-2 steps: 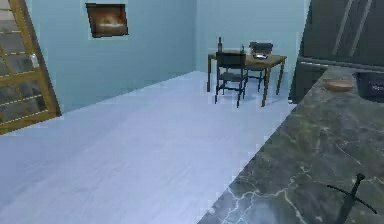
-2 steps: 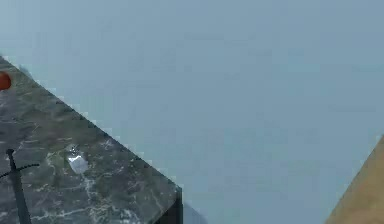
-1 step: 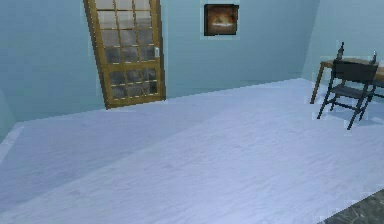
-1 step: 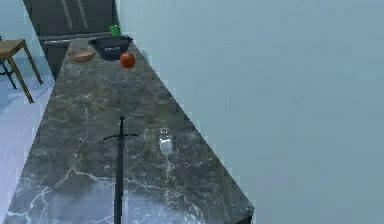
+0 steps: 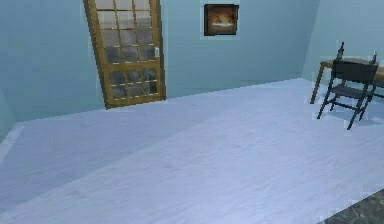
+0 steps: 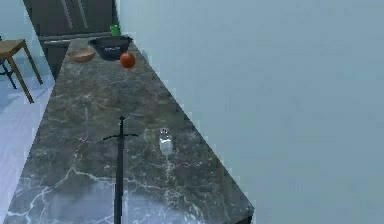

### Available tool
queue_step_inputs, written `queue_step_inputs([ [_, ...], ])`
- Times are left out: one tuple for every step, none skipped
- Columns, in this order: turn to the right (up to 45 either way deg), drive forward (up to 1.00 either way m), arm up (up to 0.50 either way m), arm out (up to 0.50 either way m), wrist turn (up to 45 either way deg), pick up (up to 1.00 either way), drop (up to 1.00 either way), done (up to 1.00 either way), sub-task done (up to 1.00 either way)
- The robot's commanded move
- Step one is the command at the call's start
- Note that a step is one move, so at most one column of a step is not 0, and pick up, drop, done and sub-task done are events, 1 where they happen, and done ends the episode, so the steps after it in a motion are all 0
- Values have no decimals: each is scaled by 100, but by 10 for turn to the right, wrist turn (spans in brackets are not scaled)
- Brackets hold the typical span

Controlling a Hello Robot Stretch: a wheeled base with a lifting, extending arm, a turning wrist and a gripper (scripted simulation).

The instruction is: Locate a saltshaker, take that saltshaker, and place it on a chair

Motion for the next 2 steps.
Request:
queue_step_inputs([
  [0, 0, 38, 0, 0, 0, 0, 0, 0],
  [0, 0, 0, 24, 0, 0, 0, 0, 0],
])
